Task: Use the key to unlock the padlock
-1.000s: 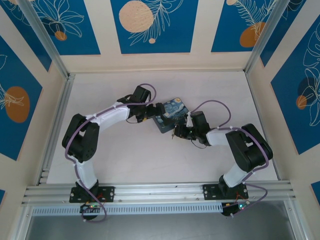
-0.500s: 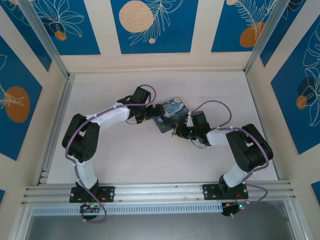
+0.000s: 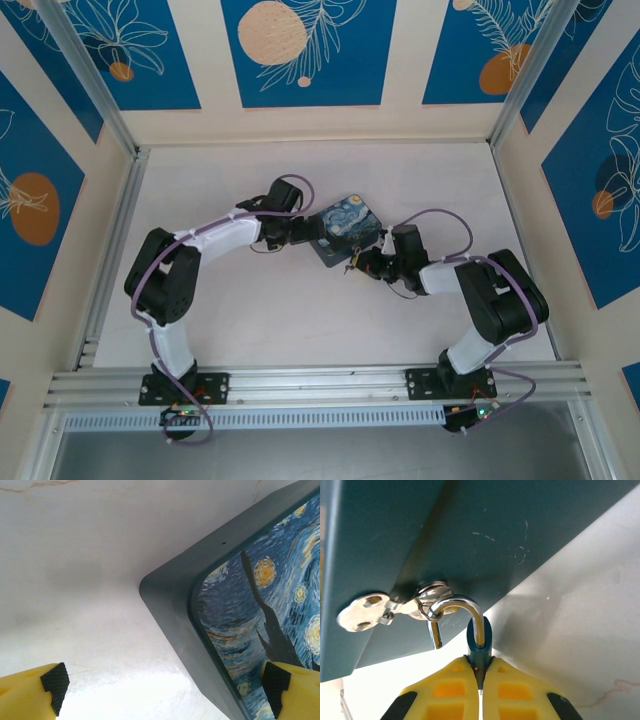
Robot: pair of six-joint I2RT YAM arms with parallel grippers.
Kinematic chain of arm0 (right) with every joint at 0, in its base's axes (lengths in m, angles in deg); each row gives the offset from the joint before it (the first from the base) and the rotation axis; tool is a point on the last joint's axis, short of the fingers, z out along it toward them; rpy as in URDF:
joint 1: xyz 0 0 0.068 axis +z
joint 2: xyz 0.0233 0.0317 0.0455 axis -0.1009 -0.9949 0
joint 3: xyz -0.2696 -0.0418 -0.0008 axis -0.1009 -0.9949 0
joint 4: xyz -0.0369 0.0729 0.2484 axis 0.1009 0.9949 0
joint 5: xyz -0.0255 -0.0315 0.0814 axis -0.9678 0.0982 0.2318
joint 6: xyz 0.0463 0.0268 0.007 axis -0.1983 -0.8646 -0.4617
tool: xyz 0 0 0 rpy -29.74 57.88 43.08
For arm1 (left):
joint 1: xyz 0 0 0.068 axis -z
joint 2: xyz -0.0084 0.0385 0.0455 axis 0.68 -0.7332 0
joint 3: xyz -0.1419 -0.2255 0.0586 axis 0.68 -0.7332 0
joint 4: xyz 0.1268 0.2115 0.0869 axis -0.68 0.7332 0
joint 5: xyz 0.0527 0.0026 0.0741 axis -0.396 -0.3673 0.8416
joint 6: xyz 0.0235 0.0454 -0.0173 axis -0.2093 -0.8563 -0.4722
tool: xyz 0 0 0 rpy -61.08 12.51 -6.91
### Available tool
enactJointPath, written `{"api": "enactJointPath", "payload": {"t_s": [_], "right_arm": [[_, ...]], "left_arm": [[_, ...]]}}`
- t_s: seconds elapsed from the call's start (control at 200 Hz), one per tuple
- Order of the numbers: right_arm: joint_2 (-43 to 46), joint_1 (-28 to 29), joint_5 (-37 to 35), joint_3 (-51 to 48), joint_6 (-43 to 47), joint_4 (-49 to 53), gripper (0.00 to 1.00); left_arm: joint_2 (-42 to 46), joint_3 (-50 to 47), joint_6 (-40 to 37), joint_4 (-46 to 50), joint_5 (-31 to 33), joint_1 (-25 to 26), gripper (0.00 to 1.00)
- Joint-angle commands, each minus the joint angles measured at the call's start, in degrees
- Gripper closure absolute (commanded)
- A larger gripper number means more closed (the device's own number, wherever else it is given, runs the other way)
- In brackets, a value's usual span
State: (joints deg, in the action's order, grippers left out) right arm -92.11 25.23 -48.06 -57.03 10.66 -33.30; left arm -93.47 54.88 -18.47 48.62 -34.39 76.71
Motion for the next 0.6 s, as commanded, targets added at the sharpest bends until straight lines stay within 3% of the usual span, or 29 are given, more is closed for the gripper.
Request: {"api": "enactJointPath", "payload": {"t_s": [0.0, 0.595], "right_arm": [[0.8, -0.8, 2.6, -1.2, -3.6, -2.7, 1.00], [-4.0, -4.0, 3.6, -0.3, -11.9, -10.5, 1.00]], "left_arm": [[-3.1, 0.6, -2.0, 4.7, 4.0, 1.1, 0.00], [-4.5, -1.9, -2.0, 5.6, 5.5, 3.1, 0.00]]}}
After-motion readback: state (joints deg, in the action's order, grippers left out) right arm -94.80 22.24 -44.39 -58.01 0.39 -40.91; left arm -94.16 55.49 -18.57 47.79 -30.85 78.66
